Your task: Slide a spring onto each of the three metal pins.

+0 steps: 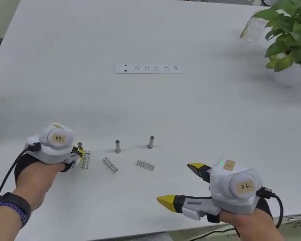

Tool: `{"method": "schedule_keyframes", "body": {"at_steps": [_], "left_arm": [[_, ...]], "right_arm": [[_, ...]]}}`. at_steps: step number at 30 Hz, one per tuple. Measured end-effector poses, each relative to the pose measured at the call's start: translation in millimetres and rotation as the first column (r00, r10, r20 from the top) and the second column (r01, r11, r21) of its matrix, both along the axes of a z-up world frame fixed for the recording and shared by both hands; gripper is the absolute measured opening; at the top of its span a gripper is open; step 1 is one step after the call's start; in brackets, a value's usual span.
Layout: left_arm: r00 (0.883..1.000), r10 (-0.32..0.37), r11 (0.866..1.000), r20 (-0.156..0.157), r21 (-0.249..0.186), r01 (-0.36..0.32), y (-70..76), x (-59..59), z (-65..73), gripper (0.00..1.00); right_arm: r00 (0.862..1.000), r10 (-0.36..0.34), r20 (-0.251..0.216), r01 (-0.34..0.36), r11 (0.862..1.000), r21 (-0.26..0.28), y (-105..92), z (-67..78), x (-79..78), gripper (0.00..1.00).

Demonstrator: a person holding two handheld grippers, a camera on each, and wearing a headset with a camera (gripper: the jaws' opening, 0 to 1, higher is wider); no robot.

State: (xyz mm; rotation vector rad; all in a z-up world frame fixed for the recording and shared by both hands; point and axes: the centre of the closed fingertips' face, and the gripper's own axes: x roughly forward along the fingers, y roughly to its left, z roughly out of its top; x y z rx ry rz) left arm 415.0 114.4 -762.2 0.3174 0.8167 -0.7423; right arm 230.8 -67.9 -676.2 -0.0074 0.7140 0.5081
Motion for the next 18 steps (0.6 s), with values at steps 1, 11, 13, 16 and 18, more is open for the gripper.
{"method": "schedule_keyframes", "body": {"at_steps": [1, 11, 13, 16, 18], "left_arm": [[1.000, 0.000, 1.000, -0.006, 0.003, 0.000, 0.8, -1.1, -1.0, 0.07], [1.000, 0.004, 1.000, -0.021, 0.015, -0.003, 15.3, -12.9, -3.5, 0.11], [1.000, 0.008, 1.000, -0.025, 0.017, -0.008, 19.3, -15.4, -4.5, 0.11], [0.999, 0.016, 1.000, -0.033, 0.018, -0.016, 24.6, -20.2, -5.9, 0.11], [0.999, 0.020, 1.000, -0.035, 0.017, -0.019, 26.6, -21.9, -6.4, 0.11]], "right_arm": [[1.000, 0.000, 0.000, 0.000, 1.000, 0.000, 0.0, 0.0, -0.1, 0.72], [1.000, -0.002, 0.001, 0.002, 1.000, 0.002, 0.4, -0.6, -0.8, 0.72], [1.000, -0.002, 0.000, 0.002, 1.000, 0.006, 1.1, -0.7, -1.4, 0.72], [1.000, -0.001, -0.002, 0.001, 1.000, 0.004, 1.3, -1.8, -2.3, 0.72], [1.000, -0.001, -0.001, 0.001, 1.000, 0.006, 1.6, -2.2, -2.4, 0.72]]}}
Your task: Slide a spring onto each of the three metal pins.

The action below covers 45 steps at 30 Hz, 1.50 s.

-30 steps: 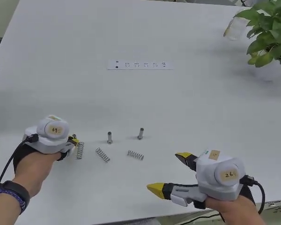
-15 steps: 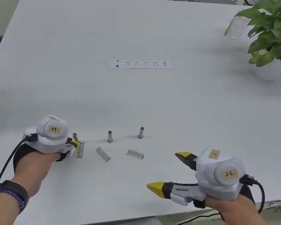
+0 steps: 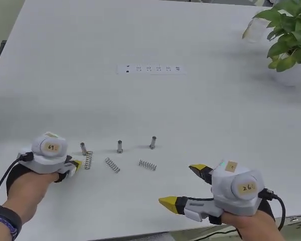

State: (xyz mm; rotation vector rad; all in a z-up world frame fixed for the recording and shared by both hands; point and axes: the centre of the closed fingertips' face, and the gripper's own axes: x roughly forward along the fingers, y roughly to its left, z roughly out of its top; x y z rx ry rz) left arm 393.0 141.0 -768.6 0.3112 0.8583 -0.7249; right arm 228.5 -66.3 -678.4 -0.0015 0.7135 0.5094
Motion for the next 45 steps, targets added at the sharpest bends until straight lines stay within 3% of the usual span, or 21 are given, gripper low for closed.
{"method": "schedule_keyframes", "body": {"at_steps": [9, 19, 28, 35, 45], "left_arm": [[1.000, 0.024, 0.999, -0.016, -0.031, -0.024, 2.0, -9.9, 2.6, 0.14], [0.998, 0.039, 0.991, -0.042, -0.130, -0.045, -10.7, -22.3, 9.4, 0.29], [0.998, 0.041, 0.990, -0.043, -0.131, -0.047, -16.2, -24.5, 7.3, 0.31], [0.997, 0.059, 0.987, -0.046, -0.144, -0.065, -19.7, -19.6, 5.5, 0.29], [0.995, 0.083, 0.984, -0.058, -0.150, -0.091, -28.9, -14.2, -8.3, 0.24]], "right_arm": [[1.000, 0.004, 0.001, -0.004, 1.000, -0.002, 1.3, 0.6, -0.5, 0.72], [1.000, 0.011, 0.002, -0.011, 1.000, -0.004, 2.2, 1.0, 0.1, 0.72], [1.000, 0.018, 0.004, -0.018, 1.000, -0.005, 4.5, 2.5, 0.1, 0.72], [1.000, 0.021, 0.001, -0.021, 1.000, -0.008, 4.5, 1.5, -1.4, 0.72], [1.000, 0.015, -0.008, -0.015, 1.000, -0.014, 1.4, 0.1, -6.0, 0.71]]}}
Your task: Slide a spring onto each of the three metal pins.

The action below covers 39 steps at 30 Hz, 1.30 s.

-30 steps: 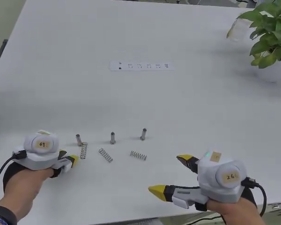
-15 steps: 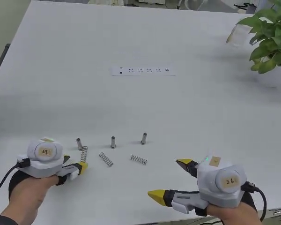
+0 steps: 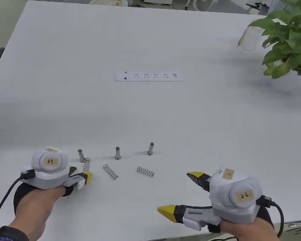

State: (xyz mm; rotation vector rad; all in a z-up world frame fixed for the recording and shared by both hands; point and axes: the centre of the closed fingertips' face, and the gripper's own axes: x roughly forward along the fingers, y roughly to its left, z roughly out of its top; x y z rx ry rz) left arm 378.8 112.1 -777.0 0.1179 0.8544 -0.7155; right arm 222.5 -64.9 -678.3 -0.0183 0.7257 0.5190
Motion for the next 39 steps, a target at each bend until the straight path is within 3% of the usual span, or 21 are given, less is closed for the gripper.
{"method": "schedule_keyframes", "body": {"at_steps": [13, 19, 25, 31, 39], "left_arm": [[1.000, 0.022, 1.000, 0.005, 0.008, -0.022, -5.1, 7.7, -7.9, 0.15], [1.000, 0.029, 0.999, 0.011, 0.045, -0.030, -1.2, 8.2, -10.6, 0.07], [1.000, 0.010, 0.999, 0.003, 0.049, -0.010, -5.0, -5.2, -12.9, 0.03], [1.000, 0.002, 0.998, 0.005, 0.056, -0.002, -1.2, -10.1, -12.1, 0.03], [1.000, -0.006, 0.999, 0.019, 0.053, 0.005, 6.3, -21.1, -2.5, 0.02]], "right_arm": [[1.000, -0.009, -0.006, 0.009, 1.000, -0.004, -3.5, -1.3, -2.3, 0.71], [1.000, -0.005, -0.005, 0.005, 1.000, -0.002, -1.4, -1.2, -0.9, 0.70], [1.000, -0.002, -0.003, 0.002, 1.000, 0.001, -0.3, -1.6, -1.0, 0.70], [1.000, 0.000, -0.002, 0.000, 1.000, 0.006, 1.2, -3.2, -2.6, 0.70], [1.000, 0.009, -0.003, -0.009, 1.000, 0.020, 8.2, -6.2, -4.4, 0.69]]}}
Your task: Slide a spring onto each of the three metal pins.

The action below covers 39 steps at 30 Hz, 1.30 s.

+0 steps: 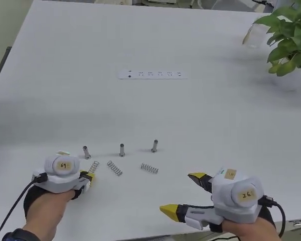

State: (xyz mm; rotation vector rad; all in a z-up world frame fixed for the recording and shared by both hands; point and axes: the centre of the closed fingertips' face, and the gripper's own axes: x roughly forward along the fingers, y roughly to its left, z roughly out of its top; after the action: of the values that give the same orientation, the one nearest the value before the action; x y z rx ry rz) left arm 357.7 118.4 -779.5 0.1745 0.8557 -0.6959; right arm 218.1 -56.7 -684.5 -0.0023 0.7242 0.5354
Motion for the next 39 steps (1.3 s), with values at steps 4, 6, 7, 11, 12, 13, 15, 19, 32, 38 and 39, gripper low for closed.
{"method": "schedule_keyframes", "body": {"at_steps": [4, 6, 7, 11, 12, 13, 15, 19, 32, 38, 39], "left_arm": [[1.000, -0.002, 1.000, -0.002, -0.013, 0.002, 3.0, -7.1, 5.8, 0.02], [1.000, -0.004, 1.000, -0.002, -0.016, 0.004, 4.4, -11.0, 7.1, 0.02], [1.000, -0.007, 1.000, -0.002, -0.016, 0.007, 5.5, -14.4, 9.1, 0.02], [1.000, -0.017, 1.000, 0.003, -0.025, 0.017, 7.7, -25.8, 15.1, 0.02], [1.000, -0.019, 0.999, 0.004, -0.025, 0.019, 7.9, -26.9, 15.5, 0.02], [1.000, -0.023, 0.999, 0.006, -0.029, 0.023, 9.3, -30.9, 18.1, 0.02], [1.000, -0.020, 0.999, 0.008, -0.035, 0.020, 11.5, -33.9, 20.6, 0.02], [1.000, -0.023, 0.999, 0.013, -0.040, 0.023, 15.7, -39.9, 26.3, 0.02], [0.996, -0.071, 0.996, 0.053, -0.051, 0.073, 24.2, -55.4, 55.7, 0.02], [0.988, -0.137, 0.988, 0.077, -0.054, 0.142, 18.5, -66.4, 71.0, 0.02], [0.986, -0.144, 0.987, 0.080, -0.056, 0.149, 17.7, -67.3, 73.1, 0.02]], "right_arm": [[1.000, 0.004, 0.000, -0.004, 1.000, 0.008, 3.2, -0.9, -0.2, 0.69], [1.000, 0.008, -0.002, -0.008, 1.000, 0.011, 5.3, -1.5, -0.5, 0.69], [1.000, 0.010, -0.002, -0.010, 1.000, 0.010, 6.2, -2.0, -0.6, 0.69], [1.000, 0.021, -0.004, -0.021, 1.000, 0.017, 11.1, -3.4, 0.2, 0.68], [1.000, 0.025, -0.004, -0.025, 1.000, 0.019, 12.2, -3.9, 0.6, 0.68], [1.000, 0.029, -0.005, -0.029, 0.999, 0.020, 14.1, -3.8, 0.9, 0.68], [0.999, 0.036, -0.004, -0.036, 0.999, 0.023, 17.4, -3.0, 1.3, 0.68], [0.998, 0.065, -0.007, -0.064, 0.997, 0.031, 25.7, -4.1, 1.2, 0.67], [0.988, 0.156, -0.010, -0.155, 0.987, 0.048, 51.0, -1.2, 1.8, 0.61], [0.983, 0.186, -0.003, -0.185, 0.981, 0.060, 62.7, 2.1, 5.3, 0.58], [0.981, 0.195, -0.001, -0.194, 0.979, 0.060, 65.0, 2.7, 5.8, 0.58]]}}
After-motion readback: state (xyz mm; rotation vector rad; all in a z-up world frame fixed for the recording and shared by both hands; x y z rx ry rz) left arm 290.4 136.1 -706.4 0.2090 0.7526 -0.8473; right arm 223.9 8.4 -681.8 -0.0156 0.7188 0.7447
